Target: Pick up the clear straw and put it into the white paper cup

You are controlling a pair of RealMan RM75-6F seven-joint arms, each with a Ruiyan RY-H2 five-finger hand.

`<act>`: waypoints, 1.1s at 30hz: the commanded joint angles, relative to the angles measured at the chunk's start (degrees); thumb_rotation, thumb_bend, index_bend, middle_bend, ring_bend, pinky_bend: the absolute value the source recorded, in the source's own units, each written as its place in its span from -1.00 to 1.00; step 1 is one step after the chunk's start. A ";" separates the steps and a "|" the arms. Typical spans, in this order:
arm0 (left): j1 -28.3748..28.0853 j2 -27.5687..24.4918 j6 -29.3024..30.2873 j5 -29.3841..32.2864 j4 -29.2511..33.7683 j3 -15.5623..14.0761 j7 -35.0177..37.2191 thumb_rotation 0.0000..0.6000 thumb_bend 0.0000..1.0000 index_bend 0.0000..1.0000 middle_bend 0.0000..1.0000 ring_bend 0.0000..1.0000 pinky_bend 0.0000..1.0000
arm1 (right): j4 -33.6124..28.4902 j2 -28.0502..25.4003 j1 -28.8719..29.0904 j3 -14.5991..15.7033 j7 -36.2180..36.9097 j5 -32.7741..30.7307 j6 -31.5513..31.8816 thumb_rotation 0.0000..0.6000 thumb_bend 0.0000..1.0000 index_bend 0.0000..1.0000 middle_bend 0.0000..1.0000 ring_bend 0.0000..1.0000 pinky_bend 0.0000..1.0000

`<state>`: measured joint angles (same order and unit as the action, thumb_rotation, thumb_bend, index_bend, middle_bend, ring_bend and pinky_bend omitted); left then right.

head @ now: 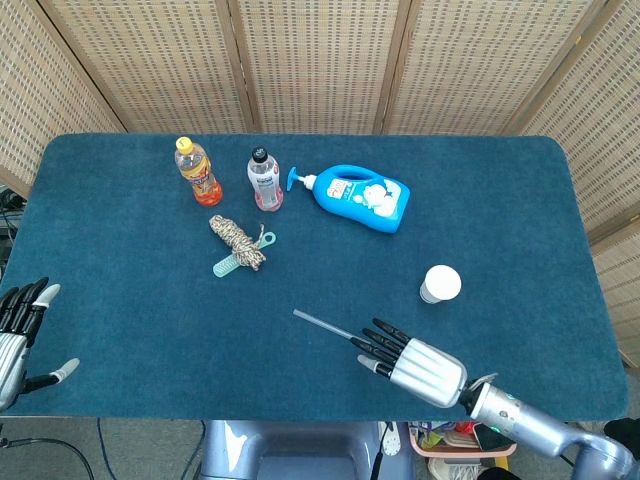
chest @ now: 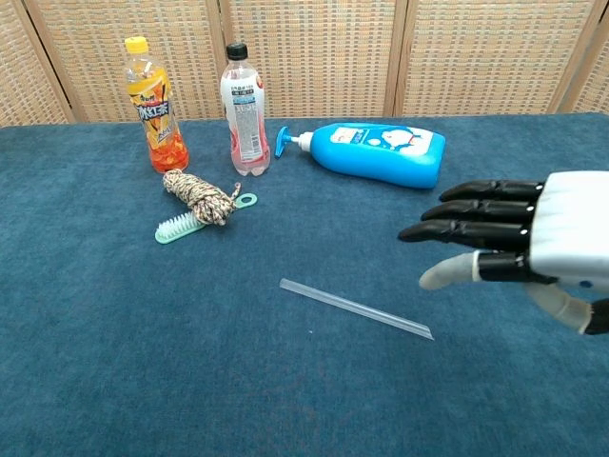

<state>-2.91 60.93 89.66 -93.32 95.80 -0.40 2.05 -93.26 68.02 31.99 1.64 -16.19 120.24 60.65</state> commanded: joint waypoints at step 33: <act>-0.90 0.10 -2.15 1.75 0.14 0.30 -0.34 1.00 -0.68 -1.00 -1.00 -1.00 -1.00 | 10.65 16.85 7.74 -3.57 -30.07 -14.79 -17.85 1.00 0.90 -0.52 -0.87 -1.00 -0.86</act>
<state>-3.81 61.03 87.51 -91.57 95.93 -0.09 1.71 -82.75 84.83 39.68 -2.04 -46.17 105.58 42.67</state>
